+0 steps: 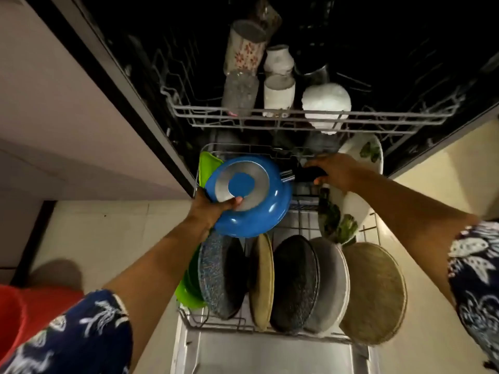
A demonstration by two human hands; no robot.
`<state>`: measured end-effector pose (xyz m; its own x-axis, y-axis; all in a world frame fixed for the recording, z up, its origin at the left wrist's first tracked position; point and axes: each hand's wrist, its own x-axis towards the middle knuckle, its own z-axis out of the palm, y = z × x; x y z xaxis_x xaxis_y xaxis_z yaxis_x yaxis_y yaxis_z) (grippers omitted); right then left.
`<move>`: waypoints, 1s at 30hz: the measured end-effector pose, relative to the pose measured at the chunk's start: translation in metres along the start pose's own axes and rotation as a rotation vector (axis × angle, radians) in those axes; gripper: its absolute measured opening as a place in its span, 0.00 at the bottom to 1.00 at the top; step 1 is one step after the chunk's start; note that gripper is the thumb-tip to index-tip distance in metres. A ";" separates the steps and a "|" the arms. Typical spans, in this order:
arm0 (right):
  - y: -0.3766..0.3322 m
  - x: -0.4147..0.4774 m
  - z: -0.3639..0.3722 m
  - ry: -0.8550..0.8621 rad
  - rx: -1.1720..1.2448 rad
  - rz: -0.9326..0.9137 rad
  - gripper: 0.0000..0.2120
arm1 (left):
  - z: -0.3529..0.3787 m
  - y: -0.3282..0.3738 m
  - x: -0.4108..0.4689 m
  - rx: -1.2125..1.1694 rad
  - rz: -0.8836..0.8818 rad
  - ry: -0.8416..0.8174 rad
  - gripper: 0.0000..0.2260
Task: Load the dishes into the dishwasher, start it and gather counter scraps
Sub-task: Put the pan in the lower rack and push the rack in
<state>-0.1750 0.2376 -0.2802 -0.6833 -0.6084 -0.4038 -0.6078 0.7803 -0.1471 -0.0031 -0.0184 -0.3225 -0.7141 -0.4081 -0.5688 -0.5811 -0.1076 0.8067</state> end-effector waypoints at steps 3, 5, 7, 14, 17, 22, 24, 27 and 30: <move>0.018 0.030 0.018 0.003 -0.077 0.018 0.28 | 0.024 -0.019 0.029 0.145 0.043 0.045 0.61; 0.026 0.045 0.025 0.015 -0.138 0.040 0.28 | 0.039 -0.019 0.034 0.300 0.073 0.078 0.61; 0.033 0.059 0.031 0.023 -0.192 0.058 0.29 | 0.050 -0.023 0.045 0.407 0.093 0.057 0.59; 0.035 0.087 0.068 -0.007 -0.346 0.104 0.26 | 0.061 -0.043 0.077 0.583 0.220 0.037 0.64; 0.035 0.091 0.080 -0.021 -0.372 0.113 0.25 | 0.063 -0.049 0.081 0.612 0.235 0.018 0.65; 0.048 0.102 0.093 -0.038 -0.437 0.063 0.22 | 0.072 -0.063 0.082 0.643 0.191 0.001 0.67; 0.048 0.106 0.094 -0.051 -0.434 0.061 0.21 | 0.077 -0.068 0.082 0.682 0.190 -0.003 0.66; 0.040 0.111 0.093 -0.041 -0.380 0.102 0.25 | 0.083 -0.073 0.086 0.734 0.178 -0.014 0.64; 0.039 0.113 0.099 -0.031 -0.385 0.084 0.25 | 0.089 -0.077 0.092 0.799 0.143 -0.008 0.62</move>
<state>-0.2364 0.2135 -0.4207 -0.7283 -0.5352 -0.4280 -0.6615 0.7123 0.2348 -0.0583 0.0329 -0.4509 -0.8034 -0.3620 -0.4728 -0.5853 0.6264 0.5148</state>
